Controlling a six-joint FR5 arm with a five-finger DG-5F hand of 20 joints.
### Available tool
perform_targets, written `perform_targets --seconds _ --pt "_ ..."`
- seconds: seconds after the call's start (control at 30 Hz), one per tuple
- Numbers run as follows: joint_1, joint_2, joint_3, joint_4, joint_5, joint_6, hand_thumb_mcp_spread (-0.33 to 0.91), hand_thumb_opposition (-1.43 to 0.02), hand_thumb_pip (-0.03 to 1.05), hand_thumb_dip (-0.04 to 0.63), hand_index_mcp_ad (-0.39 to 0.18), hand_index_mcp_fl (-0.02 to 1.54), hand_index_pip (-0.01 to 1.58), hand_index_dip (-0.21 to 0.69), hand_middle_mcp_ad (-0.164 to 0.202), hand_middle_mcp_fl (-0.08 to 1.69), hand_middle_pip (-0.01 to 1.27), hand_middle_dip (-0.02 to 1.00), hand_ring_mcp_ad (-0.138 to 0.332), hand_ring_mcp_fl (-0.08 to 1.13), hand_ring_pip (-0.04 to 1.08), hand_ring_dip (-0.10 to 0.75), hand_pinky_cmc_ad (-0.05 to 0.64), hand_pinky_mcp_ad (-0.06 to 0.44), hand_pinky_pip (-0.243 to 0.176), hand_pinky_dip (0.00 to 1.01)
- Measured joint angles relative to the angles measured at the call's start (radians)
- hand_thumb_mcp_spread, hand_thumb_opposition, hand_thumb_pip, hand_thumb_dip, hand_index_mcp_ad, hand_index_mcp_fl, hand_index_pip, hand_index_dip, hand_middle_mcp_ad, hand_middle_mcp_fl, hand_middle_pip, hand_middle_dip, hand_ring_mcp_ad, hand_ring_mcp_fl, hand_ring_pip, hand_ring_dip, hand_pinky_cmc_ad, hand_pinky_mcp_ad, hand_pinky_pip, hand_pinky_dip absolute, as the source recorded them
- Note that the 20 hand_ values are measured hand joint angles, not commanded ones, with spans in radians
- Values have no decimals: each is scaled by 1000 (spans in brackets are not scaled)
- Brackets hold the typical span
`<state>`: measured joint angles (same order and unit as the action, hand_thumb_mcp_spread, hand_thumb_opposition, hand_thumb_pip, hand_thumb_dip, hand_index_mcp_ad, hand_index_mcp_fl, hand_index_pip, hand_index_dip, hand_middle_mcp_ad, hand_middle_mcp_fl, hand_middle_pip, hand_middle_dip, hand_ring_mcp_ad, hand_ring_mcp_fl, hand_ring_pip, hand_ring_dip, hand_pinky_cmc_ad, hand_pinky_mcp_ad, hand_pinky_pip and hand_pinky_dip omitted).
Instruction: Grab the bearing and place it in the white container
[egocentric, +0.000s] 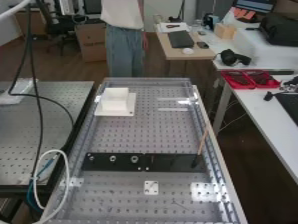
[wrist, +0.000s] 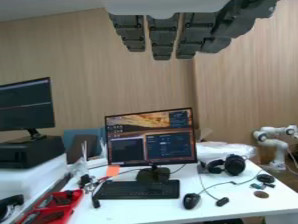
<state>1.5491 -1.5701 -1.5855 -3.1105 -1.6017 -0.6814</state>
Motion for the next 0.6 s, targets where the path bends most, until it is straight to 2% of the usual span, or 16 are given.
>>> perform_targets --seconds 0.07,0.1,0.17,0.27,0.3,0.4,0.47,0.6 --pt "0 0 1 0 -1 0 -7 -9 -9 7 3 3 7 12 70 23 23 45 40 16 16 16 33 -14 -10 16" --pt "0 0 2 0 -1 1 -3 -9 -9 7 24 3 7 12 61 23 23 42 38 16 16 16 10 -10 -10 16" --pt "0 0 2 0 -1 2 21 -21 9 3 26 7 7 14 59 23 19 42 38 16 16 16 12 -9 -10 19" --pt "0 0 2 -1 1 1 157 -239 136 23 31 10 17 51 58 24 75 49 42 21 26 16 47 -7 -10 51" --pt "0 0 2 0 2 1 188 -328 145 23 31 5 23 75 58 23 87 52 58 23 40 16 72 16 -28 63" --pt "-1 2 0 3 1 4 215 -459 138 19 33 3 35 101 58 24 103 77 110 16 63 16 152 66 -42 96" --pt "-1 2 -1 4 1 3 230 -511 138 23 38 7 54 129 61 23 122 94 140 21 73 16 197 101 -59 106" --pt "-1 3 -7 9 0 6 244 -579 138 23 54 24 63 154 59 24 120 112 169 19 89 16 265 145 -66 138"
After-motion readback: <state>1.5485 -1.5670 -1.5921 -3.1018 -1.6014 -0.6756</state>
